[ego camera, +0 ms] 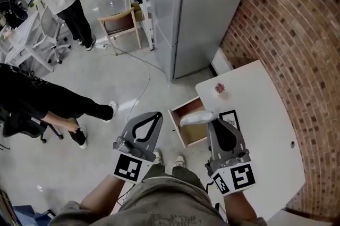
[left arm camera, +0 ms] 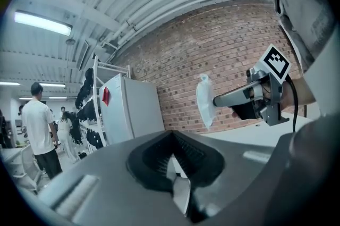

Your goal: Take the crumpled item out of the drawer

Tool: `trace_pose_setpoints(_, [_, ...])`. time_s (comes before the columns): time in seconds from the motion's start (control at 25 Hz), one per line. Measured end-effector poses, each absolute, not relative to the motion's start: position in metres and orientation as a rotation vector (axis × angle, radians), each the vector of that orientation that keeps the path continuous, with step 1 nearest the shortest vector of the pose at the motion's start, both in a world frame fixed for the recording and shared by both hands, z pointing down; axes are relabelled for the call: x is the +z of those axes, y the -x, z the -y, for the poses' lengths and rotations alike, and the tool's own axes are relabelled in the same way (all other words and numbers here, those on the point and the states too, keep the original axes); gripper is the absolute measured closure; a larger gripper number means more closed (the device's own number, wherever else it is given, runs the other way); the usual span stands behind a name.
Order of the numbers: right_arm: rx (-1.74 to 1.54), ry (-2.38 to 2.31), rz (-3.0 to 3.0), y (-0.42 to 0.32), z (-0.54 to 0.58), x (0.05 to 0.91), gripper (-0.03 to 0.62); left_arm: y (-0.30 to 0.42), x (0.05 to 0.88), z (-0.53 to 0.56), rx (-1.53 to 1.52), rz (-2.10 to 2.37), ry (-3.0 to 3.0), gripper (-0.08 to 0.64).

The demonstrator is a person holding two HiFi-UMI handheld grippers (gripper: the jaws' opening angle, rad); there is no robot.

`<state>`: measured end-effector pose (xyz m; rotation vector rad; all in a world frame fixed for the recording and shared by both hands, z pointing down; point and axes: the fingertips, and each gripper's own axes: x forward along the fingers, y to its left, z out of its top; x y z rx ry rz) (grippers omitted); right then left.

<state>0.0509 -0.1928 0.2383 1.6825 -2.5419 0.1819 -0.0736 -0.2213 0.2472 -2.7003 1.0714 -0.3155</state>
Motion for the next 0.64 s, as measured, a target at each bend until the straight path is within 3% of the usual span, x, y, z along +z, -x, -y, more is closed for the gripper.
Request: trace_pose_setpoints(0.64, [0.199, -1.655, 2.55, -0.043, 0.21, 0.233, 0.546, 0.082, 0.239, 0.242, -0.316, -1.077, 2.69, 0.56])
